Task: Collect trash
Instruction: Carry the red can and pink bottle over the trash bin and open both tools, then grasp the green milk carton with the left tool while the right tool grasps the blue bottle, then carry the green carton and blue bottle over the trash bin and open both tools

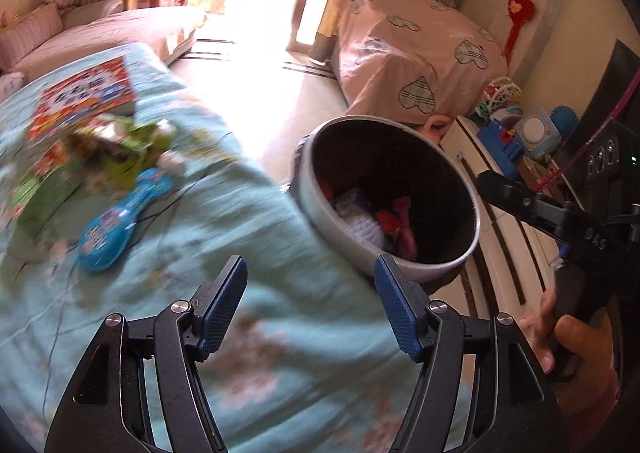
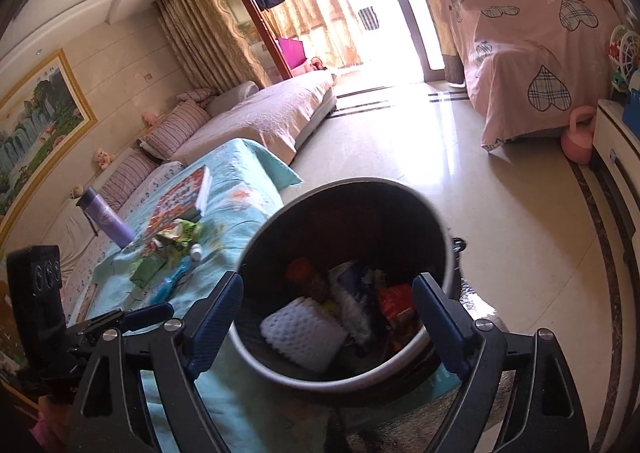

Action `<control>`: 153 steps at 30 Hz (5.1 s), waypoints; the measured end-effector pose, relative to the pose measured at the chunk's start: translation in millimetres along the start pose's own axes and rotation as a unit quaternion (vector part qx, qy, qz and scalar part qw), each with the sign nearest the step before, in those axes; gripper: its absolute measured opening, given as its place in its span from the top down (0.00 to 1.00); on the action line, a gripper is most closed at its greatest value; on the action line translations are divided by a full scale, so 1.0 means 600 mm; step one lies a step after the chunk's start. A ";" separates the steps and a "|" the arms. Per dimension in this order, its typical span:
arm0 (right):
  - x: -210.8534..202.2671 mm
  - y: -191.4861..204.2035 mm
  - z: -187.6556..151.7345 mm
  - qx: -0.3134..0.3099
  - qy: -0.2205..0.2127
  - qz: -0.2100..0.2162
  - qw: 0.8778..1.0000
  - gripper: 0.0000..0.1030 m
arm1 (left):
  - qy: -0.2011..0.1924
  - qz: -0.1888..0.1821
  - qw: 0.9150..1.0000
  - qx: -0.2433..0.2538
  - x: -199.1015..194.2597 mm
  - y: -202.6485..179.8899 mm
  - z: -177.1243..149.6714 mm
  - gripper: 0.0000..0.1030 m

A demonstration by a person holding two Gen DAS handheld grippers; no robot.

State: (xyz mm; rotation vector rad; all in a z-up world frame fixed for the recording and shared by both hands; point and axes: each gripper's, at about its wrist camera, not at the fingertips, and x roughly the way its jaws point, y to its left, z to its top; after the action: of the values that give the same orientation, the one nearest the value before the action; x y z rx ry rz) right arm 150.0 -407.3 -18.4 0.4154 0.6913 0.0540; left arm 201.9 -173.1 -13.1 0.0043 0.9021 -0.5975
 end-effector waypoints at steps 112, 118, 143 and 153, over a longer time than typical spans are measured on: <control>-0.017 0.130 -0.117 -0.002 0.036 0.098 0.995 0.85 | -0.036 0.087 0.995 -0.041 -0.109 0.035 -0.101 0.47; -0.039 0.103 -0.103 0.007 0.016 0.092 0.996 0.85 | -0.041 0.084 0.995 -0.017 -0.099 -0.014 -0.081 0.47; -0.074 0.030 -0.068 0.024 -0.016 0.070 0.997 0.85 | -0.038 0.068 0.997 0.016 -0.058 -0.084 -0.039 0.47; -0.068 0.012 -0.052 0.024 -0.019 0.053 0.998 0.85 | -0.035 0.062 0.997 0.027 -0.037 -0.101 -0.014 0.47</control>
State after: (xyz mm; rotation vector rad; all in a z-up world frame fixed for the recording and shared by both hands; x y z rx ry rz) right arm 99.3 -397.4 -12.5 0.4974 0.6338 0.1292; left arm 155.6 -211.1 12.2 0.0866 0.8115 -0.5024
